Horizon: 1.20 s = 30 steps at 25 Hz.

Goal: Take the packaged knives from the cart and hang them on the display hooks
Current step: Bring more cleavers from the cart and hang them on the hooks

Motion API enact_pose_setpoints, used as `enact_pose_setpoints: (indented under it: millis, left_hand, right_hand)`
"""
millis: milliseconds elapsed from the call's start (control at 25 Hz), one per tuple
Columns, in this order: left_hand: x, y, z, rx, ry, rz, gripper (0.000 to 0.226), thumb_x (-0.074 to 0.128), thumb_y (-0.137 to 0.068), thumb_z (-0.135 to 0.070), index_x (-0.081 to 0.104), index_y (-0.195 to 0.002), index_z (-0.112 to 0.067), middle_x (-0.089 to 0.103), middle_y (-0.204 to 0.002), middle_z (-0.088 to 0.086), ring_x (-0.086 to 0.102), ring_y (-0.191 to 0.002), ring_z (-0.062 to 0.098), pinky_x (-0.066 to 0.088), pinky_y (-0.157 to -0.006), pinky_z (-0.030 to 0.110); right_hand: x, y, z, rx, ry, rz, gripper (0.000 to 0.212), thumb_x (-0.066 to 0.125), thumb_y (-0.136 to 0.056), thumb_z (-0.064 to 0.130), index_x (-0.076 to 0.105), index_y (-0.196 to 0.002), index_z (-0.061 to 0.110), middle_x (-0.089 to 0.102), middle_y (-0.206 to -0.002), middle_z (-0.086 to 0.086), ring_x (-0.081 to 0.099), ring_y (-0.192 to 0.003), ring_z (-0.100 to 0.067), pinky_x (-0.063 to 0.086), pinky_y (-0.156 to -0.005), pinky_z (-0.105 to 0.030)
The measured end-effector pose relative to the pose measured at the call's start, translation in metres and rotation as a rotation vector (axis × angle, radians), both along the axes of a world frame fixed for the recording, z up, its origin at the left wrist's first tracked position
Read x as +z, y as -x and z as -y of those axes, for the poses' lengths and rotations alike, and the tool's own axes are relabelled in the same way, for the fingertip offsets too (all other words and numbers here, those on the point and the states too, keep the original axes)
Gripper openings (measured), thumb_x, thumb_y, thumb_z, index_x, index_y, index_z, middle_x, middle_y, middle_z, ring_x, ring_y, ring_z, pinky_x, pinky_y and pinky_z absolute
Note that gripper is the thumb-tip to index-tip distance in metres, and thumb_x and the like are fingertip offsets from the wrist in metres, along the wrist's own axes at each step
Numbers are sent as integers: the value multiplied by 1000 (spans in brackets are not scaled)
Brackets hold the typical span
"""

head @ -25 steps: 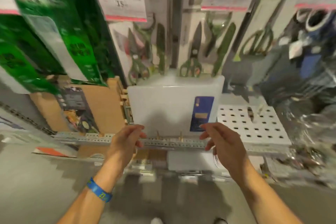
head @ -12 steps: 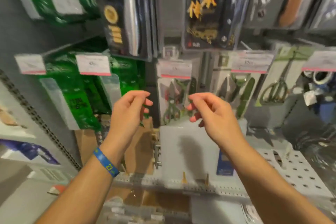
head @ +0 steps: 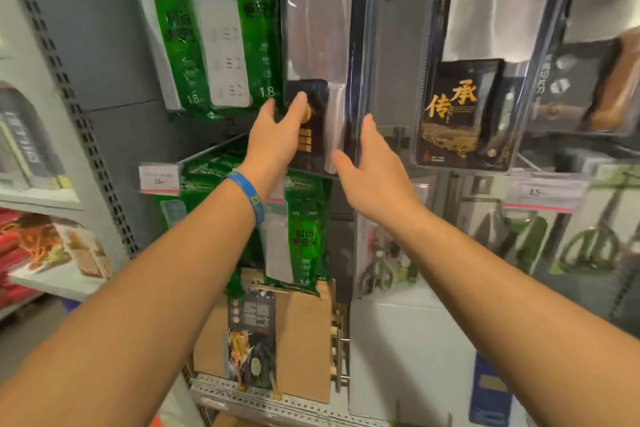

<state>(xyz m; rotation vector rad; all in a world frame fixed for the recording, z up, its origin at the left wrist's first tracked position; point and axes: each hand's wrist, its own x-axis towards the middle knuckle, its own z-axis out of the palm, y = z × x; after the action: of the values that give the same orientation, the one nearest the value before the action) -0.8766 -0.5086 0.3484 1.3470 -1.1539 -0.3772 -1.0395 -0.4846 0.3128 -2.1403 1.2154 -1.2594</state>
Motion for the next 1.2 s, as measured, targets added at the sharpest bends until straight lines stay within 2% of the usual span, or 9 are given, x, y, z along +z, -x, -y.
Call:
enact_pose_setpoints:
  millis: [120,200,320,400,560,680,840,1040,1200]
  left_hand:
    - [-7,4,3,32,59,48,45,63,-83,-58,66,-113,-24,70,-103,-9,66,-100,12,54,-92,36]
    - [-12,11,3,46,100,97,36,66,-85,-51,66,-108,-23,71,-100,-6,67,-95,14,55,-88,37]
    - [-20,27,0,166,141,271,31,68,-87,-44,62,-99,-16,67,-89,-8,64,-87,15,49,-74,32]
    - [-21,33,-2,252,147,348,23,68,-88,-41,56,-91,-21,60,-78,-13,60,-82,18,39,-67,28]
    - [-23,31,-5,260,143,346,33,68,-89,-39,63,-115,-20,72,-104,-5,63,-97,17,40,-77,23]
    - [-24,28,-9,227,164,306,34,69,-88,-42,63,-117,-26,70,-100,-13,61,-92,8,39,-77,20]
    - [-25,24,-12,196,171,276,36,71,-86,-43,63,-119,-32,64,-95,-21,60,-91,1,42,-80,18]
    - [-32,19,-18,103,157,225,54,73,-85,-42,57,-134,-27,64,-110,-19,59,-104,-3,46,-91,17]
    - [-37,18,-25,86,164,209,59,74,-86,-39,53,-139,-23,58,-102,-27,53,-92,-19,40,-85,8]
  right_hand:
    - [-1,-4,12,-54,23,27,90,57,-102,42,-2,-164,14,8,-172,-3,14,-157,-19,19,-124,-37]
    - [-4,1,21,-112,53,30,99,64,-98,45,-3,-164,13,12,-172,-4,20,-155,-22,25,-121,-39]
    - [-4,9,35,-181,79,1,103,70,-95,44,0,-164,15,30,-166,-6,36,-147,-29,33,-113,-40]
    - [-4,12,42,-164,70,6,102,71,-94,43,2,-164,17,40,-162,-7,40,-143,-31,36,-109,-39]
    - [-6,11,49,-105,63,50,103,74,-91,44,7,-164,17,33,-165,-4,34,-149,-25,32,-115,-36]
    - [-11,9,47,-112,97,96,103,76,-89,47,12,-164,17,31,-166,-2,32,-149,-20,29,-113,-30]
    - [-14,11,39,-120,115,88,104,74,-89,51,11,-164,19,33,-164,-4,33,-148,-20,31,-113,-31]
    - [-15,17,24,-115,109,81,108,75,-87,52,6,-164,22,29,-165,-3,32,-148,-19,32,-110,-30]
    - [-22,19,12,-102,100,73,111,77,-85,52,5,-164,22,25,-167,-2,29,-150,-18,32,-114,-33]
